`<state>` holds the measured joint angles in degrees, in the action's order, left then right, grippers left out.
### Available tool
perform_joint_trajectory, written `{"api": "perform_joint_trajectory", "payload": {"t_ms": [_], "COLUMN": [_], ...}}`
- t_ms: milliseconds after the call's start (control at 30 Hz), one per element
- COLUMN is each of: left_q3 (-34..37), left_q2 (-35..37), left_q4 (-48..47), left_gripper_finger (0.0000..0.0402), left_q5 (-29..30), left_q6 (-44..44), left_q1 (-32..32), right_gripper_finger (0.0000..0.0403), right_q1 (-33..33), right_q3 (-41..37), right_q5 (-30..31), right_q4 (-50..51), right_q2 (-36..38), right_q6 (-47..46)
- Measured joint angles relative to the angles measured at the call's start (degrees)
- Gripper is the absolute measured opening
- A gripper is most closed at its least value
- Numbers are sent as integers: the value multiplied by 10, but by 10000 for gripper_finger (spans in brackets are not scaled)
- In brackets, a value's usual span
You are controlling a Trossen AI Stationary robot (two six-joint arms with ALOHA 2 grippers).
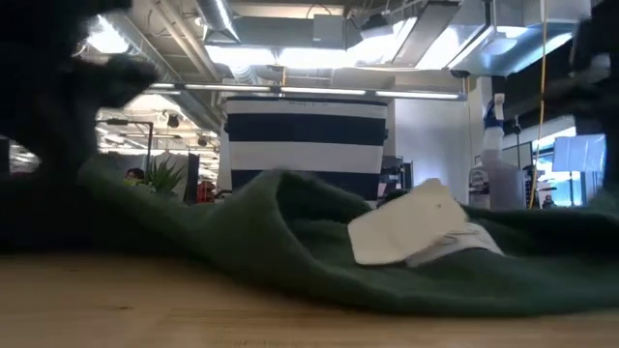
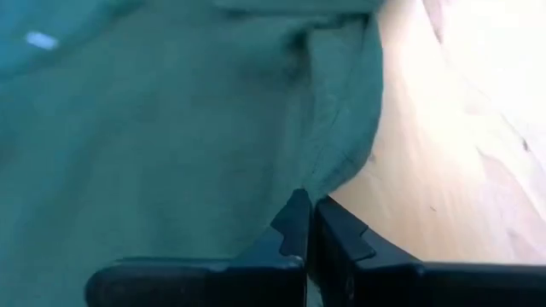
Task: Fold Laundry from Bin
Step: Fold the green polo shirt
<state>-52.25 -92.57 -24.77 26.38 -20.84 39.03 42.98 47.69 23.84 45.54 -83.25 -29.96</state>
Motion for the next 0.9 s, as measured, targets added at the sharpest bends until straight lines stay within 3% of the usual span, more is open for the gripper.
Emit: {"api": "perform_joint_trajectory", "payload": {"t_ms": [267, 433, 567, 700, 900], "left_q3": [0, -1, -1, -1, -1], "left_q2": [149, 246, 312, 361, 407], "left_q4": [-45, -49, -48, -49, -67], "left_gripper_finger": [1, 0, 0, 0, 0], "left_q5": [149, 255, 321, 348, 337], "left_q6": [6, 50, 91, 121, 138], "left_q1": [0, 0, -8, -28, -62], "right_gripper_finger": [2, 1, 1, 1, 0], "right_q1": [0, -7, -33, -73, -138], "right_q3": [92, 153, 193, 217, 219], "right_q5": [136, 256, 319, 342, 319], "right_q4": [103, 153, 170, 181, 193], "right_q2": [67, 110, 138, 159, 181], "right_q6": [-13, -15, -7, 16, 23]}}
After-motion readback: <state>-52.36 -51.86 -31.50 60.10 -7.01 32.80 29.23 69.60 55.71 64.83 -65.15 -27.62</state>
